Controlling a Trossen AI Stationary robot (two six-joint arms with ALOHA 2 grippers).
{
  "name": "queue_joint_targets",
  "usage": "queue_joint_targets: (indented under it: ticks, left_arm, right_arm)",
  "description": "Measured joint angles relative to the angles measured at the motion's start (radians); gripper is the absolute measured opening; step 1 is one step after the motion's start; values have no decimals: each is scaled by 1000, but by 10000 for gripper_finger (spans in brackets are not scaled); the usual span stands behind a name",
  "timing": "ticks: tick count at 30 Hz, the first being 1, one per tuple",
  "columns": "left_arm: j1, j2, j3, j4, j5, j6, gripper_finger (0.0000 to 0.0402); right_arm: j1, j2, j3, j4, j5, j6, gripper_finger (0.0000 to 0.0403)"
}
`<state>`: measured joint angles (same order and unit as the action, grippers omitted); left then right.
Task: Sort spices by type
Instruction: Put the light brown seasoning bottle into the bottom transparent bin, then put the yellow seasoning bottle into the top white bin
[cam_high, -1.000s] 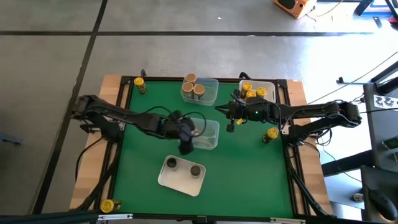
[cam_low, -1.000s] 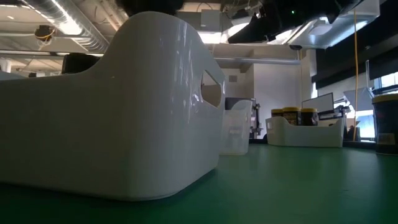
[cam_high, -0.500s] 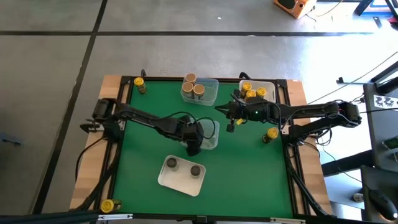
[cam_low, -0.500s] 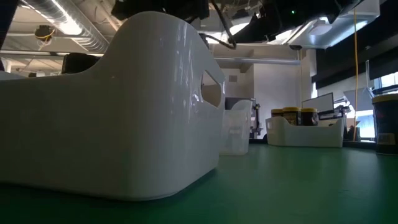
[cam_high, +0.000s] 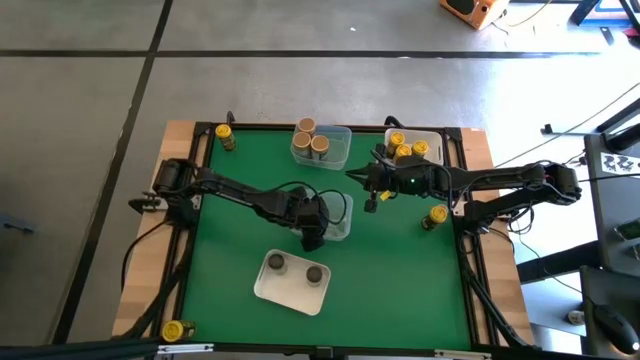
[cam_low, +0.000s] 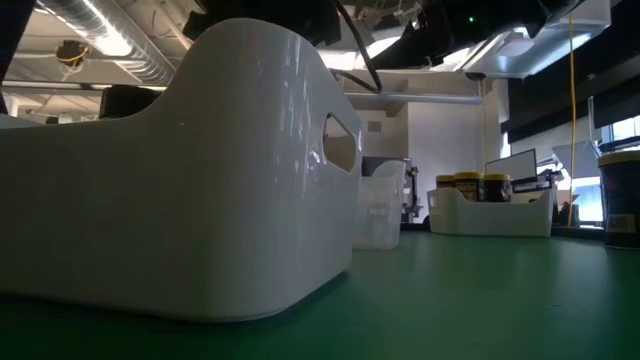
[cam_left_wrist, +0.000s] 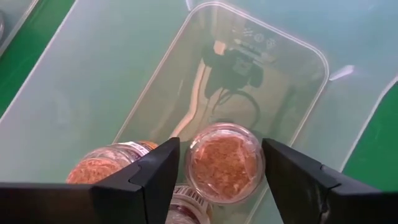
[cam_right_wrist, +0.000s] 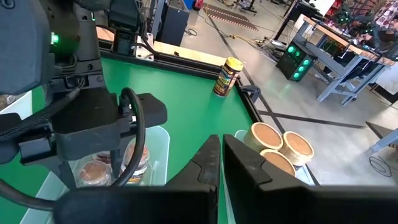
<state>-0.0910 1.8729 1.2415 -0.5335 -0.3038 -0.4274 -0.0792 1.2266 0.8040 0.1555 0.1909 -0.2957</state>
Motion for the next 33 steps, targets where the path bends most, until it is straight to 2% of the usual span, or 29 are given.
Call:
queue_joint_targets:
  ticks: [8, 15, 21, 24, 28, 33]
  left_arm:
    - [0, -20, 0, -4, 9, -16, 290]
    - [-44, -126, 0, -43, -28, -30, 298]
    - [-98, -200, 0, -90, -237, -30, 298]
    - [-131, -225, 0, -192, -361, -46, 298]
    - [-192, -234, 0, -426, -547, -174, 298]
    - [-243, -245, -36, -627, -611, -420, 298]
  right_arm:
    - [0, 0, 0, 0, 0, -1, 21]
    - [0, 0, 0, 1, 0, -1, 21]
    - [0, 0, 0, 0, 0, -1, 21]
    - [0, 0, 0, -1, 0, -1, 21]
    - [0, 0, 0, 0, -1, 0, 21]
    - [0, 0, 0, 0, -1, 0, 21]
